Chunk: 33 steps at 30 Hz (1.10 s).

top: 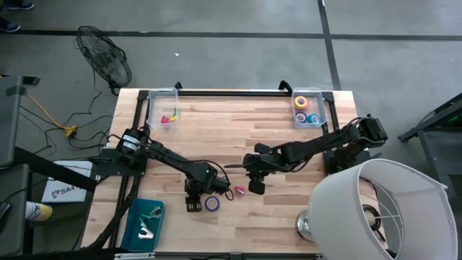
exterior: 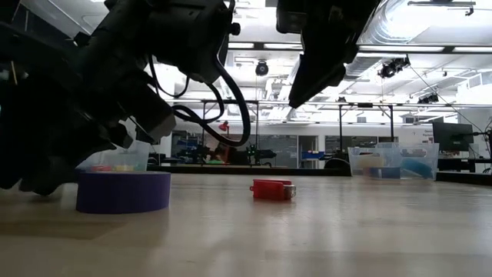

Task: Pick and place Stapler, Stapler remover, tape
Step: Put the gray staple remover into the blue bin

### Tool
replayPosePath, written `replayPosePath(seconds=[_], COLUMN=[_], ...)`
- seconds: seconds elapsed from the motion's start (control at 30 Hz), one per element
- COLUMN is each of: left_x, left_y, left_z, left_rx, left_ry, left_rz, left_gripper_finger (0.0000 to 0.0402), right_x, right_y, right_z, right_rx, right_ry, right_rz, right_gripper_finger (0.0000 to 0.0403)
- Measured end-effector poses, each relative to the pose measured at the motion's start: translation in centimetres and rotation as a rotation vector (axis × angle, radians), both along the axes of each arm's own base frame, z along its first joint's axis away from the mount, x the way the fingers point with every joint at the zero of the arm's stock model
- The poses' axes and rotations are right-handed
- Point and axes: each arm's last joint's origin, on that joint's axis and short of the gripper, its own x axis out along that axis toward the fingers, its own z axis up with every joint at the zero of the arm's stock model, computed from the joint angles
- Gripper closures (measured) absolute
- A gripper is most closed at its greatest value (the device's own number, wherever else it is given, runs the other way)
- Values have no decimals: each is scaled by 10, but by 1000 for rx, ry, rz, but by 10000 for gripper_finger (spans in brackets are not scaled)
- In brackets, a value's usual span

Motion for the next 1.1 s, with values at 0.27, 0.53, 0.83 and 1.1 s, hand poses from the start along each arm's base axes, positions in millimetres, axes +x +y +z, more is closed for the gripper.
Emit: replayPosePath(seconds=[0.27,0.53,0.83,1.1], left_x=[0,0,14,10], left_y=[0,0,-1,0], left_z=[0,1,15,10], left_rx=[-11,-7,59,84], left_ry=[6,19,-73,-48], left_rz=[22,50,59,80], left_gripper_finger=[100,77,76,76], right_x=[0,0,0,-1], right_y=[0,0,0,0], right_z=[0,0,0,0], right_rx=[6,6,6,18], right_ry=[3,6,6,9], right_rz=[-4,-4,-4,4], right_gripper_finger=[297,297,297,297])
